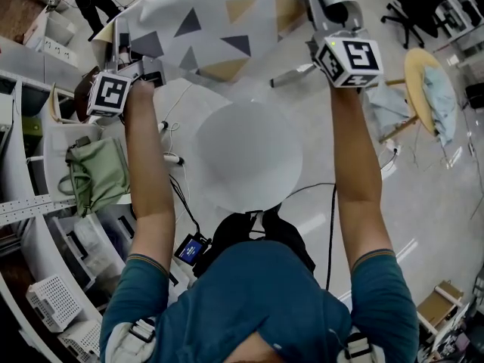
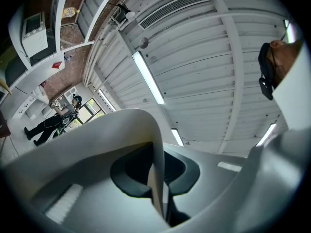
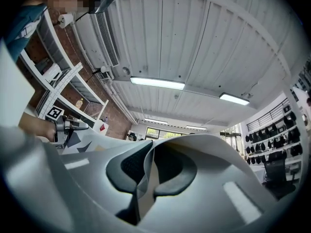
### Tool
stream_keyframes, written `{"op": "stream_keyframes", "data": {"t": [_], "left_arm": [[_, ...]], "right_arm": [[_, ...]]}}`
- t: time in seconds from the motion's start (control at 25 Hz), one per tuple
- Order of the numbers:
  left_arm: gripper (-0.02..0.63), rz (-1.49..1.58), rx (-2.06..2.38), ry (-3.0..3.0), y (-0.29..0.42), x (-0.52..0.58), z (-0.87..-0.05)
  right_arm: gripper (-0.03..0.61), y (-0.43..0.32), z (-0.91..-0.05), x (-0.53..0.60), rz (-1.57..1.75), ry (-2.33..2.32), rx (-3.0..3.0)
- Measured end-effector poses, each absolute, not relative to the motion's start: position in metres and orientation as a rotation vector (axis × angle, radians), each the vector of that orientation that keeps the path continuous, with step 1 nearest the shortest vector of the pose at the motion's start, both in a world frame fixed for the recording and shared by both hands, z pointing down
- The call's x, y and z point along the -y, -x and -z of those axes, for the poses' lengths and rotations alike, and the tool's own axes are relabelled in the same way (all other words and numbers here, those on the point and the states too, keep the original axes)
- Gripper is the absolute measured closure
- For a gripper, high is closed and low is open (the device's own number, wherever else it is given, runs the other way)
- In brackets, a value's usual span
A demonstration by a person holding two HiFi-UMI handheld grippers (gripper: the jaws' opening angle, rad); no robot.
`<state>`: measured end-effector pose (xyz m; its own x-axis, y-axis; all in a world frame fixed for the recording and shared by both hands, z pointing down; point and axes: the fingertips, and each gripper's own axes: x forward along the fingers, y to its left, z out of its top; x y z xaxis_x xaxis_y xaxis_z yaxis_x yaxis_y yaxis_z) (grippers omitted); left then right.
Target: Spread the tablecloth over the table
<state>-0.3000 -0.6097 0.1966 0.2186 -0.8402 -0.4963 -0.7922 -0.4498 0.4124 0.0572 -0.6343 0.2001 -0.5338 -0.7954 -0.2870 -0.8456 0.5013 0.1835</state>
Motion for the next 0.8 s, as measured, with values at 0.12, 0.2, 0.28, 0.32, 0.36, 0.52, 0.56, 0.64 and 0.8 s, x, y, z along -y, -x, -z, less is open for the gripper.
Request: {"op": "stream_keyframes", "data": {"t": [0.12, 0.2, 0.28, 0.32, 0.36, 0.52, 0.56, 0.64, 0.8], "left_arm": [[0.614, 1.079, 1.603, -2.404, 0.306, 0.611, -0.194], [0.614, 1.089, 1.591, -2.401, 0.308, 0.615, -0.196], [0.614, 1.112, 1.564, -2.381, 0.310, 0.619, -0.198], [0.614, 1.121, 1.554, -2.374, 0.312, 0.621, -0.199], [0.614, 1.117, 1.560, -2.379, 0.313, 0.622, -0.197], [0.614, 1.122, 1.566, -2.389, 0.315, 0.626, -0.190], [0.614, 1.114, 1.577, -2.398, 0.314, 0.624, -0.189], [0.614, 1.132, 1.539, -2.375, 0.311, 0.620, -0.194], [0.614, 1.117, 1.499, -2.323, 0.309, 0.605, -0.220]], "right_arm": [[0.557, -0.049, -0.193, 0.641, -0.487, 1.411, -2.581], [0.557, -0.046, -0.192, 0.646, -0.501, 1.407, -2.589], [0.557, -0.044, -0.192, 0.650, -0.508, 1.404, -2.594], [0.557, -0.043, -0.191, 0.652, -0.510, 1.402, -2.593], [0.557, -0.042, -0.190, 0.653, -0.512, 1.399, -2.591], [0.557, -0.040, -0.187, 0.656, -0.501, 1.394, -2.584], [0.557, -0.041, -0.188, 0.654, -0.491, 1.399, -2.580], [0.557, -0.045, -0.193, 0.647, -0.471, 1.412, -2.571], [0.557, -0.051, -0.219, 0.626, -0.400, 1.436, -2.567]]}}
